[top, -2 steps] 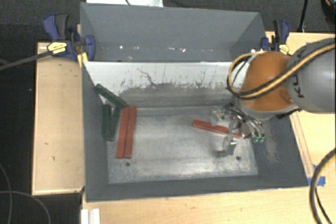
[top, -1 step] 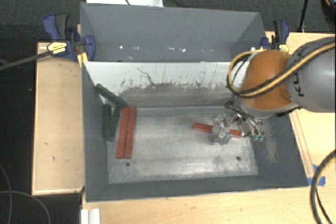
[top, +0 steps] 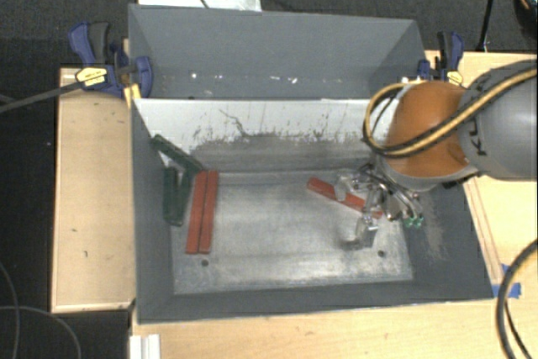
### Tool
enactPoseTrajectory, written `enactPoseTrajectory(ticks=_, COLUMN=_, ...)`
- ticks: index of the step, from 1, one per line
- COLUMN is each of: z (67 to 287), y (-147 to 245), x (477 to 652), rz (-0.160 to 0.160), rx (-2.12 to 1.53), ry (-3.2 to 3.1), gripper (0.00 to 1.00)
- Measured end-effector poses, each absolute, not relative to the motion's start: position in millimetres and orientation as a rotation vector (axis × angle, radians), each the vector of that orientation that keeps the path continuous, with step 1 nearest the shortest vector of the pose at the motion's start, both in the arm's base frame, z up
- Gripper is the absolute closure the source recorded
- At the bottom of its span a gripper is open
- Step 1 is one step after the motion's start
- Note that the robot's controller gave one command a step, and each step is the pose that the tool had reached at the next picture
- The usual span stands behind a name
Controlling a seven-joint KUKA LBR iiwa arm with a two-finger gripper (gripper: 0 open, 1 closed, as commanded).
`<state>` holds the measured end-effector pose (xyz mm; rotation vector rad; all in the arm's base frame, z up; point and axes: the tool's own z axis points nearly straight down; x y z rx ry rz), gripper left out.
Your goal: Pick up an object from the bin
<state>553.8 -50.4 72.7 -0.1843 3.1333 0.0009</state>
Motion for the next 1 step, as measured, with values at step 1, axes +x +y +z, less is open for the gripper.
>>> enactPoseTrajectory(ticks=1, z=71.1, y=-83.1, x=593.9, rz=-0.003, rx=-0.249, ry=3.125, gripper=0.00)
